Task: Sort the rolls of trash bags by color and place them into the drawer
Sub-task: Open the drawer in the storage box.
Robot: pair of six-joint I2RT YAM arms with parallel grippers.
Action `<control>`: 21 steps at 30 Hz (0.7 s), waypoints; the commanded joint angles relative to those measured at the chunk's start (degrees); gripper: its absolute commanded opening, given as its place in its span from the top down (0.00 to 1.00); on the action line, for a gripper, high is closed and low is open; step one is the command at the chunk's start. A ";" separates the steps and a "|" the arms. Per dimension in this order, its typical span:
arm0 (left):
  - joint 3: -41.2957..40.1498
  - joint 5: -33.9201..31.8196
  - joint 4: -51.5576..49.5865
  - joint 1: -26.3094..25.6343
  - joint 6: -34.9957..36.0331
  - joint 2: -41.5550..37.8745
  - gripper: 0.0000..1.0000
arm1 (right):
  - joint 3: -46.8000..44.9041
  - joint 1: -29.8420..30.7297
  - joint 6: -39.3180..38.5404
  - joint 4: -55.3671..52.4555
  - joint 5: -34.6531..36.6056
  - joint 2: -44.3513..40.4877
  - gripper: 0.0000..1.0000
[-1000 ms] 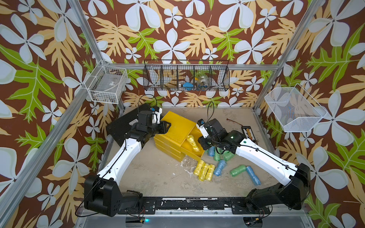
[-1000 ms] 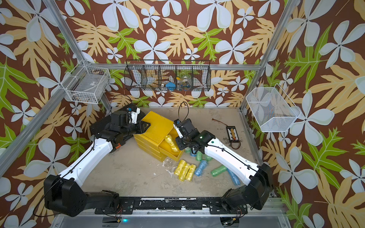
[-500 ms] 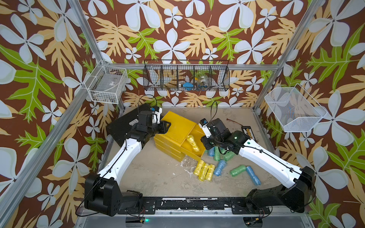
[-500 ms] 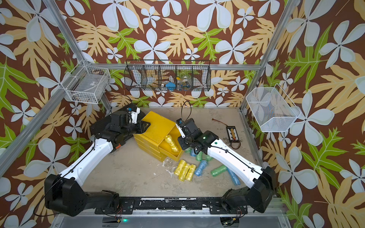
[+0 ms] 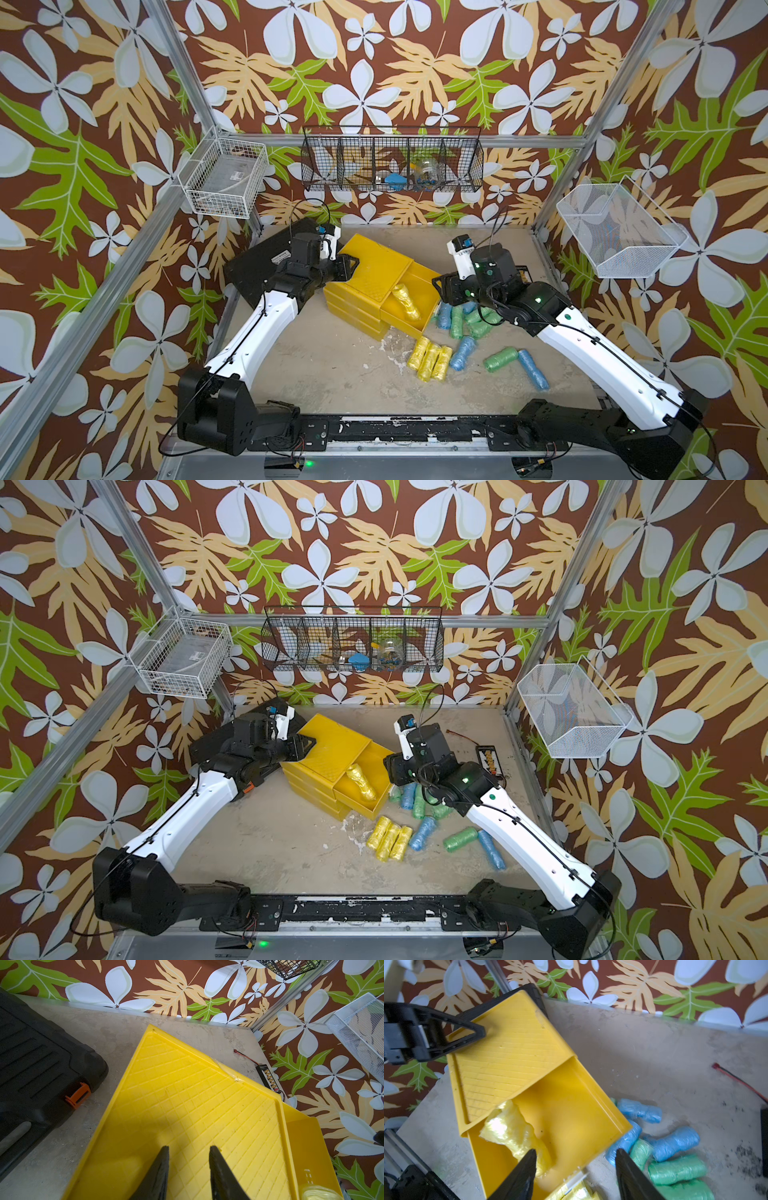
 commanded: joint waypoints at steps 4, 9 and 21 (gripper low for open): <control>0.19 0.45 -2.30 0.20 -0.28 -0.59 0.64 | -15.88 -9.32 15.79 12.14 -17.18 -10.21 0.36; 0.19 0.73 -2.33 0.12 -0.24 -0.86 0.64 | -22.23 -10.62 24.41 18.62 -22.35 -12.09 0.30; -0.15 1.24 -2.31 0.13 -0.35 -1.10 0.64 | -42.11 -16.49 46.71 46.77 -37.97 -15.80 0.39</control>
